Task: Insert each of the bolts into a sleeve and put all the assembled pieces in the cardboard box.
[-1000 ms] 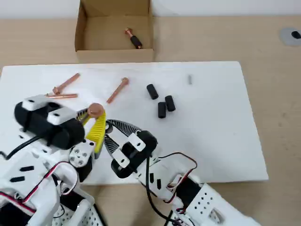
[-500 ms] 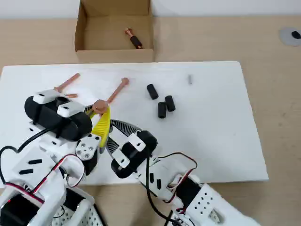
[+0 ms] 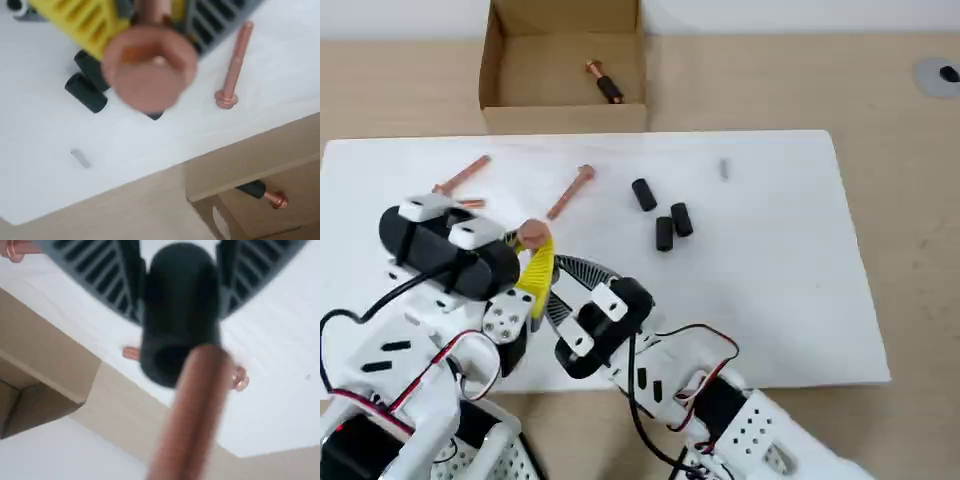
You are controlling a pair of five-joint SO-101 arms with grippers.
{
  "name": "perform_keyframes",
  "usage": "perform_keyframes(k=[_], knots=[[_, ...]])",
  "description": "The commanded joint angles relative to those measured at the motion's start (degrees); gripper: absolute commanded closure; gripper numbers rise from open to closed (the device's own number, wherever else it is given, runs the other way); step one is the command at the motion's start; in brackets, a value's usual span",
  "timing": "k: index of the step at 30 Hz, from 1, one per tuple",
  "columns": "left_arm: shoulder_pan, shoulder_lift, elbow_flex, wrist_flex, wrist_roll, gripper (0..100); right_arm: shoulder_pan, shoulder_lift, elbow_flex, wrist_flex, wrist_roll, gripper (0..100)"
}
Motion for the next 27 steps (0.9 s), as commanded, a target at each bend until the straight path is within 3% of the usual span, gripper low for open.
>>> perform_keyframes(k=[1, 6, 14, 19, 27], knots=[[0.5, 0.0, -0.9, 1.9, -0.3, 99, 0.2, -1.4, -3.3, -0.1, 0.2, 98.9], [0.4, -0.1, -1.1, 2.5, -0.3, 99, 0.2, -1.4, -3.8, 0.2, 0.2, 98.9], [0.1, -3.9, 1.5, -4.9, 0.2, 99, 0.2, -1.4, -4.8, 0.2, 0.2, 98.9], [-5.0, -9.0, 7.3, -9.1, 1.4, 99, 0.2, -1.4, -4.8, 0.3, 0.2, 98.9], [-6.9, -13.6, 12.5, -8.3, 1.5, 99, 0.2, -1.4, -5.4, 0.3, -1.5, 98.9]])
